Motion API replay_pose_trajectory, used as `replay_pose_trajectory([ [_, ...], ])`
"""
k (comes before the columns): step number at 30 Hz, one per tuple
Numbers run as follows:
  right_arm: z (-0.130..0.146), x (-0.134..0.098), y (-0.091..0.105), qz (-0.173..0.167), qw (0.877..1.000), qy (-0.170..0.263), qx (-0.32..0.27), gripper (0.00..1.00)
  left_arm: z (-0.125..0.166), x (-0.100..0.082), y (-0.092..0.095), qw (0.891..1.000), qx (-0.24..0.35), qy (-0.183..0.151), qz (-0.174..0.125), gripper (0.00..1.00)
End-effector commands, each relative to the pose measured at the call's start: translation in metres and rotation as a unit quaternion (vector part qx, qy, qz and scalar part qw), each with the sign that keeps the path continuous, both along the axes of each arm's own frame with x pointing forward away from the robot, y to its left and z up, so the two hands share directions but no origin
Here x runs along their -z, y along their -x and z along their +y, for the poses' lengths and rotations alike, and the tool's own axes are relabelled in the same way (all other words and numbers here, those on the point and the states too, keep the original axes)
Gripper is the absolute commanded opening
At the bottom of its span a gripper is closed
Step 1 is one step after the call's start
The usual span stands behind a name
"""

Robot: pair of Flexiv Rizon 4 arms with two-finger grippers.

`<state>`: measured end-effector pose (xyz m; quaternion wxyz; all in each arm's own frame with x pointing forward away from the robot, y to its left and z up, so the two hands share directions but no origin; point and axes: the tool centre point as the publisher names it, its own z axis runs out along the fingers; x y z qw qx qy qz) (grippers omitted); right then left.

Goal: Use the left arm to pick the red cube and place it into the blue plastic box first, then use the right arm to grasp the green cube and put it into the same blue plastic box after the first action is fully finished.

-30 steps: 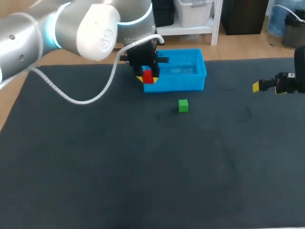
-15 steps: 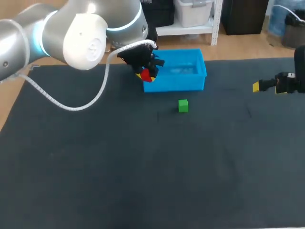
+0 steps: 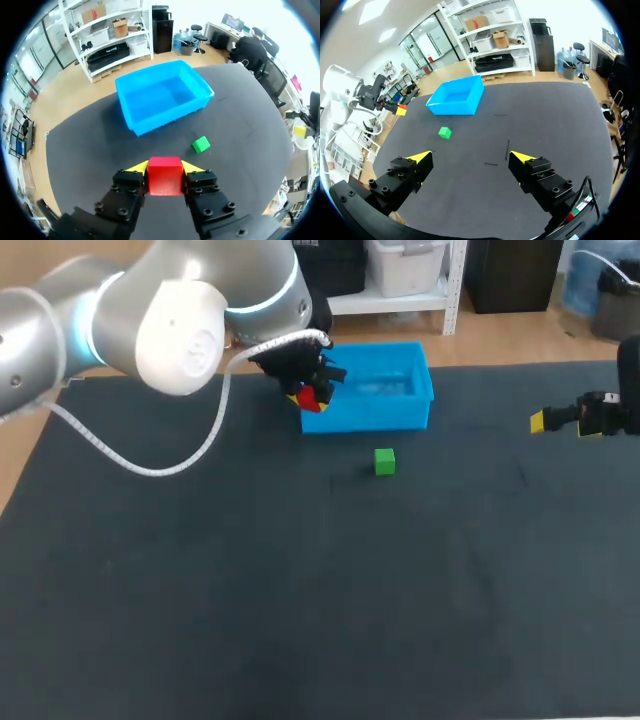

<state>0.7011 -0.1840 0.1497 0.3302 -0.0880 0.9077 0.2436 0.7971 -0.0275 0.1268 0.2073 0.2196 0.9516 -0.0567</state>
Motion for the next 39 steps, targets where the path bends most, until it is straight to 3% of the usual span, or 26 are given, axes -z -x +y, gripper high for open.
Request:
replay_pose_trajectory([
  [1, -0.001, 0.000, 0.000, 0.000, 1.000, 0.000, 0.000, 1.00, -0.005, 0.007, -0.018, 1.000, 0.011, 0.000, 0.002, 0.00],
  [12, -0.001, 0.000, 0.000, 0.000, 1.000, 0.000, 0.000, 1.00, -0.013, 0.018, -0.062, 0.999, 0.036, 0.004, 0.001, 0.00],
  [25, -0.001, 0.000, 0.000, 0.000, 1.000, 0.000, 0.000, 1.00, -0.015, 0.019, -0.111, 0.999, 0.050, 0.004, -0.009, 0.00],
  [39, -0.001, 0.000, 0.000, 0.000, 1.000, 0.000, 0.000, 1.00, -0.027, 0.028, -0.146, 0.998, 0.062, 0.001, -0.008, 0.00],
])
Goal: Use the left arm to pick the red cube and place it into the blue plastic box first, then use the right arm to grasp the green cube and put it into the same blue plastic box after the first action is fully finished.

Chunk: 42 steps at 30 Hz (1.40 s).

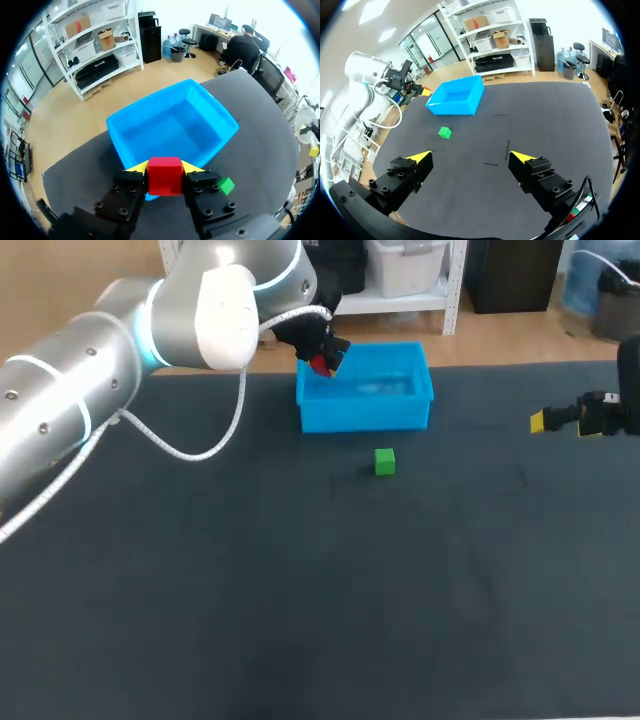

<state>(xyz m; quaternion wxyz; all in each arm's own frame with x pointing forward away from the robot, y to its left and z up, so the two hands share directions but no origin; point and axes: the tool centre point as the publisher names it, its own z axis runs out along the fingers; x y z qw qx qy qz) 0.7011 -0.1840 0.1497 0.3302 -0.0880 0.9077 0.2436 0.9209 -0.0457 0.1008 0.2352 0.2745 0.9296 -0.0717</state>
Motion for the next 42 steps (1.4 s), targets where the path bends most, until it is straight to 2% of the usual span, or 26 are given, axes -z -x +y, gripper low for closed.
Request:
replay_pose_trajectory([
  [1, 0.000, 0.000, 0.000, 0.000, 1.000, 0.000, 0.000, 1.00, -0.009, 0.002, -0.024, 1.000, 0.003, -0.012, 0.023, 0.00],
  [11, 0.000, 0.000, 0.000, 0.000, 1.000, 0.000, 0.000, 1.00, -0.011, 0.019, -0.030, 0.999, 0.006, -0.011, 0.039, 0.00],
  [17, 0.000, 0.000, 0.000, 0.000, 1.000, 0.000, 0.000, 1.00, -0.011, 0.021, -0.031, 0.999, 0.006, -0.010, 0.043, 0.00],
  [40, 0.000, 0.000, 0.000, 0.000, 1.000, 0.000, 0.000, 1.00, -0.017, 0.048, -0.038, 0.995, -0.001, -0.035, 0.090, 0.00],
  [41, 0.000, 0.000, 0.000, 0.000, 1.000, 0.000, 0.000, 1.00, -0.017, 0.049, -0.039, 0.995, -0.001, -0.041, 0.092, 0.09],
  [42, 0.000, 0.000, 0.000, 0.000, 1.000, 0.000, 0.000, 1.00, -0.018, 0.050, -0.040, 0.995, -0.001, -0.041, 0.093, 0.29],
])
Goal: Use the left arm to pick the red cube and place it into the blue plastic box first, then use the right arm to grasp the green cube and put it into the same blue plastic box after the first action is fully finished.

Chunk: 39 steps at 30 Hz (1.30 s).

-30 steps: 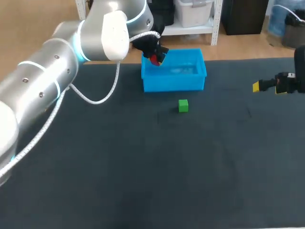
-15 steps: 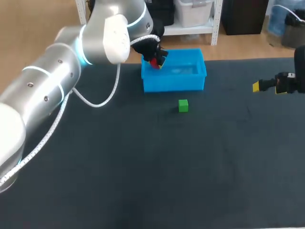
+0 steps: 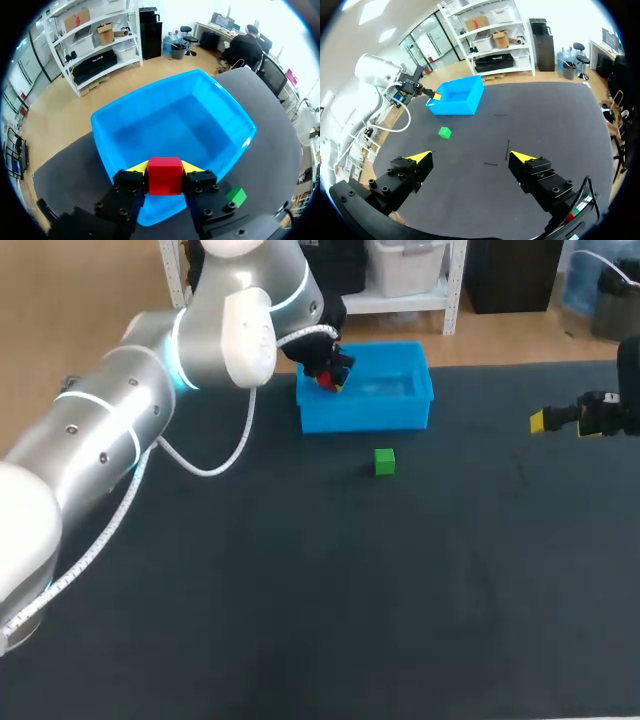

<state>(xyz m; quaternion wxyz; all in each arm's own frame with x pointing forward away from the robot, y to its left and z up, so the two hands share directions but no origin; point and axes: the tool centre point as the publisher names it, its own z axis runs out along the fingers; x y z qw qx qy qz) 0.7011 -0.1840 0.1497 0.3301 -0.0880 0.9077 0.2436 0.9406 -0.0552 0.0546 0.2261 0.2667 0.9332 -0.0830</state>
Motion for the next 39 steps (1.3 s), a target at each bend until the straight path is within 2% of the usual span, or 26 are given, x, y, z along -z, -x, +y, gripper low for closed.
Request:
replay_pose_trajectory([
  [1, -0.001, 0.000, 0.000, 0.000, 1.000, 0.000, 0.000, 1.00, -0.008, 0.004, -0.021, 0.996, 0.006, -0.049, 0.081, 0.36],
  [3, -0.001, 0.000, 0.000, 0.000, 1.000, 0.000, 0.000, 1.00, -0.008, 0.004, -0.022, 0.995, 0.006, -0.051, 0.080, 0.55],
  [4, -0.001, 0.000, 0.000, 0.000, 1.000, 0.000, 0.000, 1.00, -0.008, 0.004, -0.023, 0.995, 0.006, -0.051, 0.080, 0.70],
  [9, -0.001, 0.000, 0.000, 0.000, 1.000, 0.000, 0.000, 1.00, -0.008, -0.001, -0.025, 0.996, 0.010, -0.052, 0.074, 0.93],
  [10, -0.001, 0.000, 0.000, 0.000, 1.000, 0.000, 0.000, 1.00, -0.008, -0.003, -0.025, 0.996, 0.011, -0.052, 0.073, 0.95],
  [14, -0.001, 0.000, 0.000, 0.000, 1.000, 0.000, 0.000, 1.00, -0.010, -0.013, -0.024, 0.997, 0.015, -0.051, 0.064, 1.00],
  [18, -0.001, 0.000, 0.000, 0.000, 1.000, 0.000, 0.000, 1.00, -0.011, -0.026, -0.018, 0.997, 0.019, -0.050, 0.056, 1.00],
  [25, -0.001, 0.000, 0.000, 0.000, 1.000, 0.000, 0.000, 1.00, -0.009, -0.050, 0.004, 0.998, 0.022, -0.044, 0.039, 1.00],
  [29, -0.001, 0.000, 0.000, 0.000, 1.000, 0.000, 0.000, 1.00, -0.002, -0.068, 0.028, 0.998, 0.017, -0.046, 0.025, 1.00],
  [33, -0.001, 0.000, 0.000, 0.000, 1.000, 0.000, 0.000, 1.00, 0.007, -0.082, 0.057, 0.999, 0.012, -0.035, 0.015, 1.00],
  [39, -0.001, 0.000, 0.000, 0.000, 1.000, 0.000, 0.000, 1.00, 0.024, -0.093, 0.094, 1.000, 0.006, -0.026, -0.007, 1.00],
])
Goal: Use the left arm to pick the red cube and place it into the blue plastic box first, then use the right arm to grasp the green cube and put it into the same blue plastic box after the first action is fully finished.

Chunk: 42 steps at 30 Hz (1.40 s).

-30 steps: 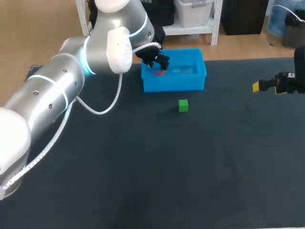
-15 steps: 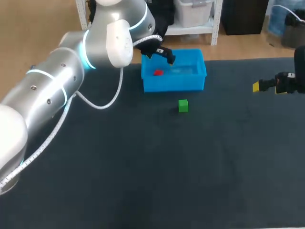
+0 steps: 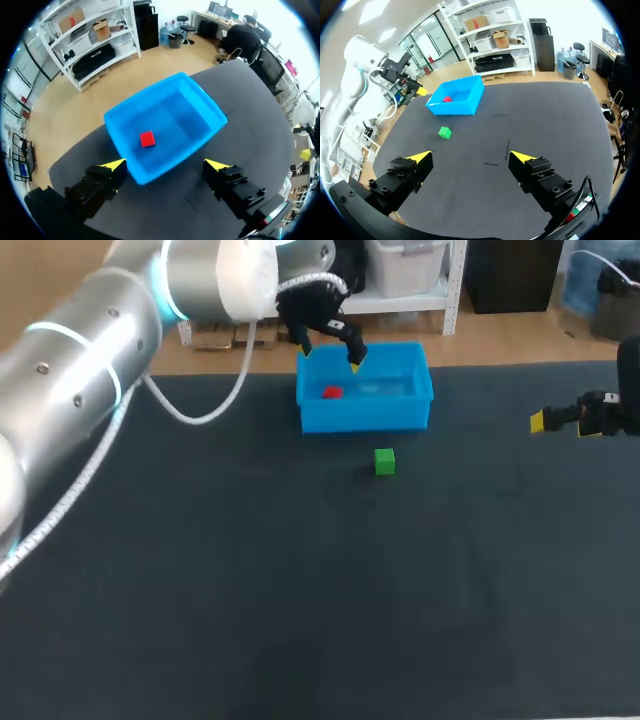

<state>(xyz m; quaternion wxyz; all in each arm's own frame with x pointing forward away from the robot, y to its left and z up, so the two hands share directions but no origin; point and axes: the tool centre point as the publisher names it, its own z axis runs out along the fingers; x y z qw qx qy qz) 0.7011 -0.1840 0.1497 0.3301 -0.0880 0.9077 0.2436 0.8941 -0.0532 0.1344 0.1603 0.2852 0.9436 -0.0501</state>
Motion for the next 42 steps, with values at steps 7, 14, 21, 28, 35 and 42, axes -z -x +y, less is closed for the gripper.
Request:
replay_pose_trajectory([
  [7, -0.001, 0.000, 0.000, 0.000, 1.000, 0.000, 0.000, 1.00, 0.037, -0.011, 0.084, 0.994, -0.001, 0.047, -0.094, 1.00],
  [14, -0.001, 0.000, 0.000, 0.000, 1.000, 0.000, 0.000, 1.00, 0.048, -0.005, 0.115, 0.990, -0.001, 0.064, -0.124, 1.00],
  [21, -0.001, 0.000, 0.000, 0.000, 1.000, 0.000, 0.000, 1.00, 0.064, -0.005, 0.146, 0.986, 0.001, 0.080, -0.149, 1.00],
  [28, -0.001, 0.000, 0.000, 0.000, 1.000, 0.000, 0.000, 1.00, 0.080, -0.001, 0.170, 0.981, 0.009, 0.101, -0.168, 1.00],
  [35, -0.001, 0.000, 0.000, 0.000, 1.000, 0.000, 0.000, 1.00, 0.086, 0.000, 0.185, 0.976, 0.012, 0.112, -0.184, 1.00],
  [42, -0.001, 0.000, 0.000, 0.000, 1.000, 0.000, 0.000, 1.00, 0.089, -0.003, 0.193, 0.972, 0.009, 0.127, -0.198, 1.00],
])
